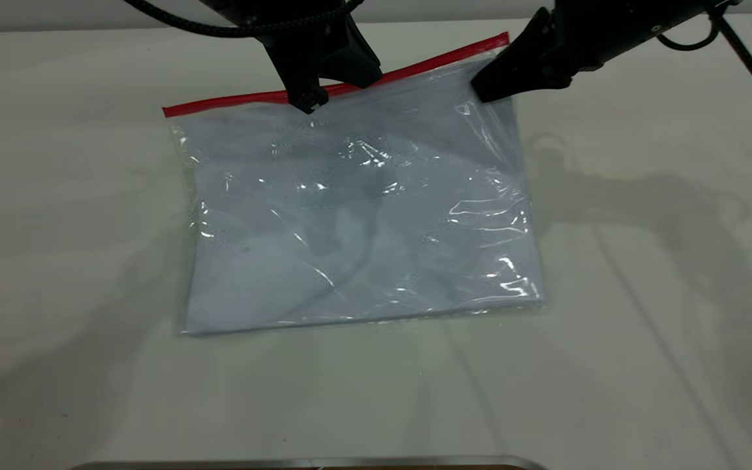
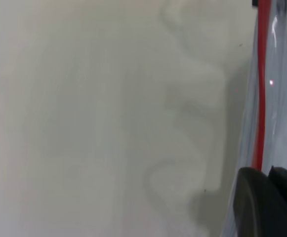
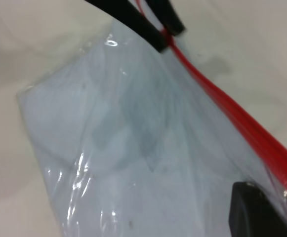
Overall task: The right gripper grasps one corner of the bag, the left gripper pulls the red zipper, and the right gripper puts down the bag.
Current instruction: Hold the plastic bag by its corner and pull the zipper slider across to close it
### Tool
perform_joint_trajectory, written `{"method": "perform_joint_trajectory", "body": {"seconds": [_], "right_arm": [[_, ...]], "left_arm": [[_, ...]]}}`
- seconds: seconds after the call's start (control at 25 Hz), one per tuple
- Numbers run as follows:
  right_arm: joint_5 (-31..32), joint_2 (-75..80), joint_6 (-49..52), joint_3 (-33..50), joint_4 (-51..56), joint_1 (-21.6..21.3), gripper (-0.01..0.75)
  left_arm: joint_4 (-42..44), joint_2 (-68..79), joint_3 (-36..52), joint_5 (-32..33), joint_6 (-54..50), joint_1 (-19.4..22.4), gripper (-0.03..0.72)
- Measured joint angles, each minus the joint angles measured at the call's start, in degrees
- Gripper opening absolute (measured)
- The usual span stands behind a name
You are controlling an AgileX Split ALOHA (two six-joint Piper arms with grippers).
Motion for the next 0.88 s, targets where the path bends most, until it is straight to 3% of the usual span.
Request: {"method": "perform_joint_trajectory", "body": {"seconds": [0.48, 0.88], "right_arm": [[-1.91, 0.0, 0.0, 0.0, 2.48, -4.97, 0.041], [-8.25, 0.0, 0.0, 0.05, 4.13, -6.06, 0.041]], "left_arm": [[0.41, 0.0, 0.0, -0.39, -3.02, 2.0, 0.034], [0.58, 0.0, 0.3, -0.64, -3.67, 2.37, 0.033]]}}
